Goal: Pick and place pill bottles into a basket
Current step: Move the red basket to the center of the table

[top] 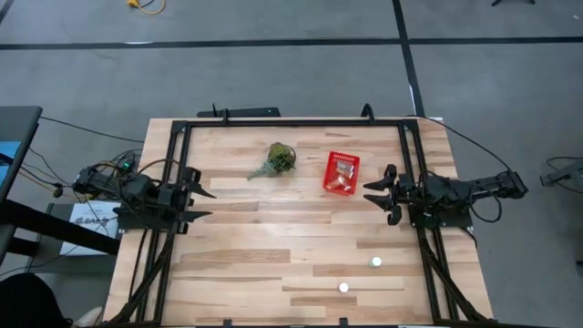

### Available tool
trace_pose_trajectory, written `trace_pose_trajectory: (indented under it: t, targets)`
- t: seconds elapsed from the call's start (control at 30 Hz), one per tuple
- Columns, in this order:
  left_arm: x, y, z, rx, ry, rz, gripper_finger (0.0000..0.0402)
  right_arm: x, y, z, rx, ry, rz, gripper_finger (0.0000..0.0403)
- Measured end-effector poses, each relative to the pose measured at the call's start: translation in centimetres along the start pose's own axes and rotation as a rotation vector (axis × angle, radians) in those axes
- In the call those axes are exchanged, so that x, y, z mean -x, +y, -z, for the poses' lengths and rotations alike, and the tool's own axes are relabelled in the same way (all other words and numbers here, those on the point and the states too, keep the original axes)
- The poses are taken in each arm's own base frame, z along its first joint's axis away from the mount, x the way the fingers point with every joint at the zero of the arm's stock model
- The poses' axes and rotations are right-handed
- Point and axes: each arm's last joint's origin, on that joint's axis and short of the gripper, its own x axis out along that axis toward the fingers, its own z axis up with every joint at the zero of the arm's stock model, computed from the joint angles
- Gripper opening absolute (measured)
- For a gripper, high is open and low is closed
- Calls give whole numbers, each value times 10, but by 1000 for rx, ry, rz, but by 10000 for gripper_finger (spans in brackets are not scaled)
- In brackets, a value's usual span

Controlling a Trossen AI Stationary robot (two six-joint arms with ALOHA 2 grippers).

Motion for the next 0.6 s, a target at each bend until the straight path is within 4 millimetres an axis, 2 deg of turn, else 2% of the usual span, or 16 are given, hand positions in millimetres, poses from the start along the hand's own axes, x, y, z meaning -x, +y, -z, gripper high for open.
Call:
trace_pose_trajectory:
  t: [0.23, 0.6]
  targets:
    - [1, -1, 4, -6, 37, 12, 192, -1, -3, -1, -27, -6, 32, 159]
    - [1, -1, -6, -81, -91, 52, 192, -1, -4, -1, -79, -8, 37, 159]
